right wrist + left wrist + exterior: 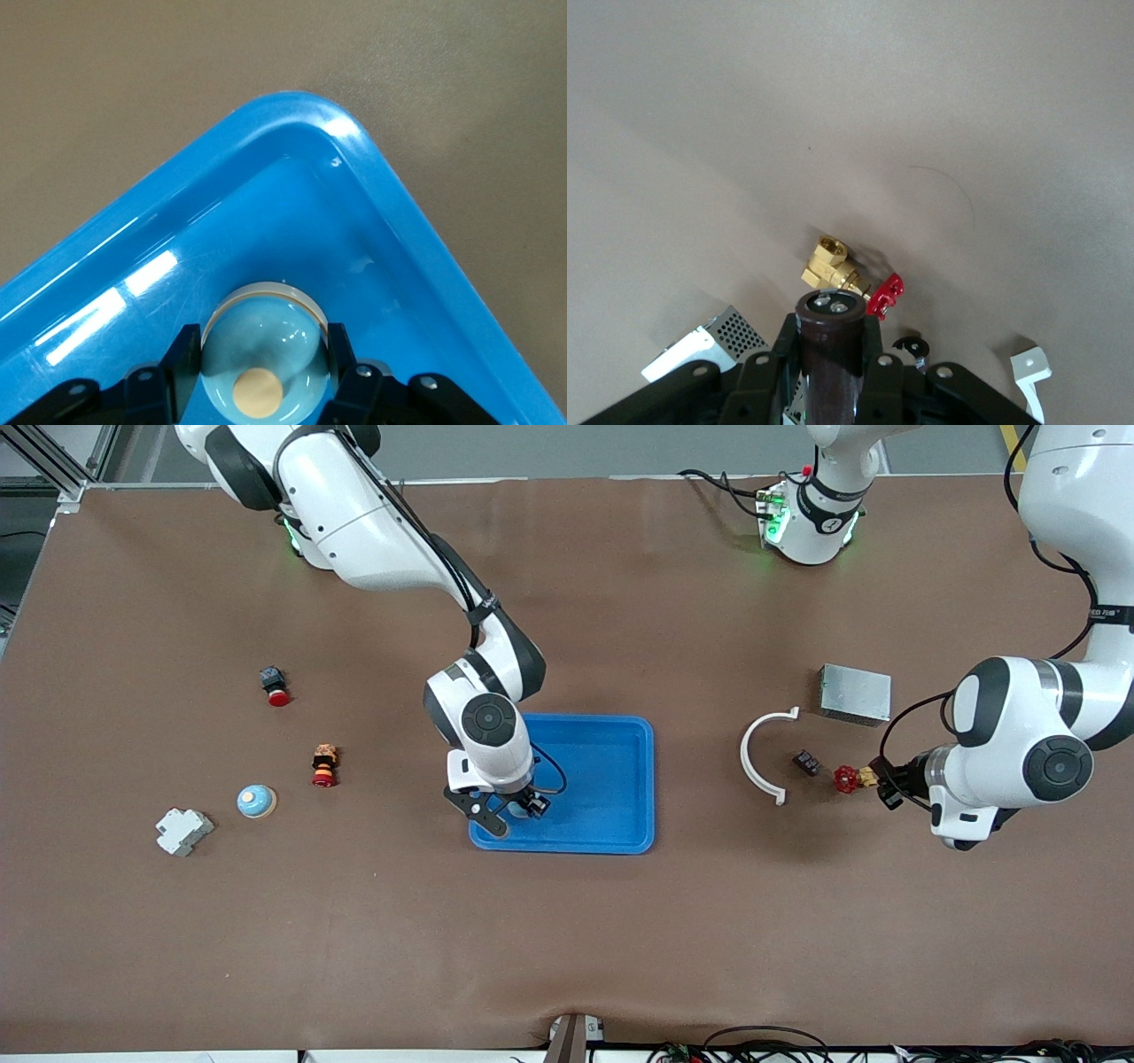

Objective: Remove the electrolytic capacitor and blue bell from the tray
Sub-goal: 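Carry the capacitor to the valve while the right gripper grasps the bell, then carry the second bell with the right gripper toward the first bell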

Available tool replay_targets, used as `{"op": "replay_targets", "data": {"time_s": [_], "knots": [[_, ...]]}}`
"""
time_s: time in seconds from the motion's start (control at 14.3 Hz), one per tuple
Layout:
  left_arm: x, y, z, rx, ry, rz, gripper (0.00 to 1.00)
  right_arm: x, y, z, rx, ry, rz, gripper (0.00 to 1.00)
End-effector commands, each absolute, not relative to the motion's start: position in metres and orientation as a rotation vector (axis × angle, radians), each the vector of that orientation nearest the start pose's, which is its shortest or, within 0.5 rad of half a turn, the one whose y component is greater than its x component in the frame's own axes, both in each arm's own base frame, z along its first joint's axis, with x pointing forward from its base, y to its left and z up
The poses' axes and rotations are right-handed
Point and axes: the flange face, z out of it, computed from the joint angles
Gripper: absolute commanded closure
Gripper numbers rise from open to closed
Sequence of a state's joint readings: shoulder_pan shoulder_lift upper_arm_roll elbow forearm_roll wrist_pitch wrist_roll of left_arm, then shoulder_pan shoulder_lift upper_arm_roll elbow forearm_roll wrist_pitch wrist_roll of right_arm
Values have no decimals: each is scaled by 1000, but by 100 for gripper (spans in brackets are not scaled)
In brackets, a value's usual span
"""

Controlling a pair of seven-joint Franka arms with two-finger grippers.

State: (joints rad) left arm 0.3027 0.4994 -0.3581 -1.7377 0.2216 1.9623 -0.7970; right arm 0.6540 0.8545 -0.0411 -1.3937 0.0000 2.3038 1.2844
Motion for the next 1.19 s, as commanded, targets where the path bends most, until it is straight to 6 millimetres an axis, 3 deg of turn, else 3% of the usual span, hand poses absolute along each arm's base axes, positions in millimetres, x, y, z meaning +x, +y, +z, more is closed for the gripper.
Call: {"op": "replay_targets", "data": {"time_s": [0.0,0.21,0.42,0.63,0.77,0.91,1.12], "knots": [[632,-5,292,-2869,-936,296,100,601,438,208,-2930,1041,-102,100],[633,-4,292,-2865,-915,278,100,601,438,225,-2942,1047,-71,100],[633,-6,296,-2863,-898,264,100,615,432,255,-2974,1042,-30,100],[634,-20,305,-2860,-898,252,100,637,399,294,-2969,933,46,100],[632,-15,311,-2862,-945,256,100,658,351,325,-2981,831,91,100],[628,-24,316,-2851,-936,276,100,677,296,353,-2999,738,91,100],[628,-18,308,-2847,-921,293,100,700,217,366,-3038,569,115,100]]}}
